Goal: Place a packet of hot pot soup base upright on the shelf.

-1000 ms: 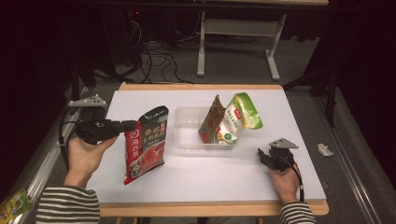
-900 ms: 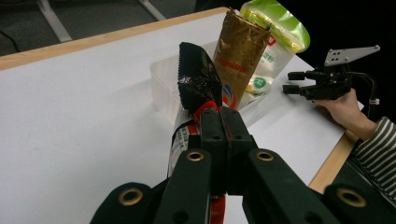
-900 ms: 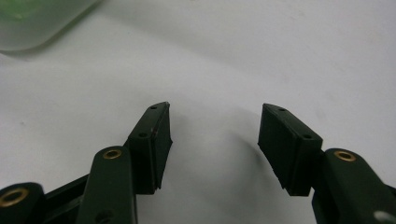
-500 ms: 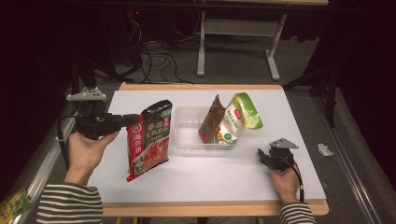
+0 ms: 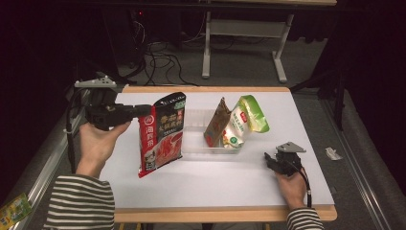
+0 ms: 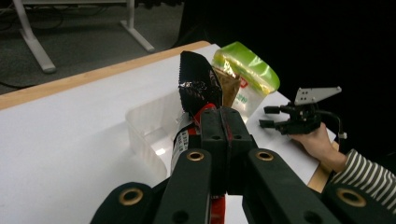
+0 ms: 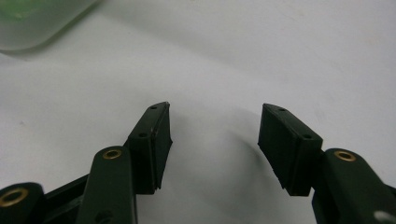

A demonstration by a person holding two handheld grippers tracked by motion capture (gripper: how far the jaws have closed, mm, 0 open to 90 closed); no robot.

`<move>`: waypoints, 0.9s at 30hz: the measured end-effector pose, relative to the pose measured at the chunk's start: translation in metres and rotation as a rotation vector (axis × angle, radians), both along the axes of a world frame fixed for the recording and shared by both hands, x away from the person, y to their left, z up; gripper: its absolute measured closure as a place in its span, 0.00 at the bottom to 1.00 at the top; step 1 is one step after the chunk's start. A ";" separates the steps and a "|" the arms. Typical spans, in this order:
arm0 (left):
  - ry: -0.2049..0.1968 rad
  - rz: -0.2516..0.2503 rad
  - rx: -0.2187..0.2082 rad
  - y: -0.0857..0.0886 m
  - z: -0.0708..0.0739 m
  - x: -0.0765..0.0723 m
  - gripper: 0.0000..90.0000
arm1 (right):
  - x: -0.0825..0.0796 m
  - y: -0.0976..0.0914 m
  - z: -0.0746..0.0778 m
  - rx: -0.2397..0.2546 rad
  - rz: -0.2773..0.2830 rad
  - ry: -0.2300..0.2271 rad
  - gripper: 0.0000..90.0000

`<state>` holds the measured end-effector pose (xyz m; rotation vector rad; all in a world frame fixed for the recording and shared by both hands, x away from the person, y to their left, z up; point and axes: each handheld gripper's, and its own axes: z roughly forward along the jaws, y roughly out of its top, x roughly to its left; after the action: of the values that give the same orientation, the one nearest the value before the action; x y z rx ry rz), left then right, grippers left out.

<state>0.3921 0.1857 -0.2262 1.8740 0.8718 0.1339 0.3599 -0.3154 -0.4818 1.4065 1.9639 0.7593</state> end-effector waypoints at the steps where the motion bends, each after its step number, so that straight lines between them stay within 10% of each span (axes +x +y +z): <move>1: 0.001 -0.001 -0.004 -0.003 0.001 0.002 1.00 | 0.000 0.000 0.000 0.000 0.000 -0.003 0.49; 27: -0.053 0.044 0.043 -0.061 -0.002 0.045 1.00 | -0.001 0.002 0.000 -0.015 0.001 -0.003 0.49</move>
<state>0.4372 0.1244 -0.2277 1.8834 0.8801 0.2307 0.3588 -0.3138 -0.4816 1.3946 1.9646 0.7449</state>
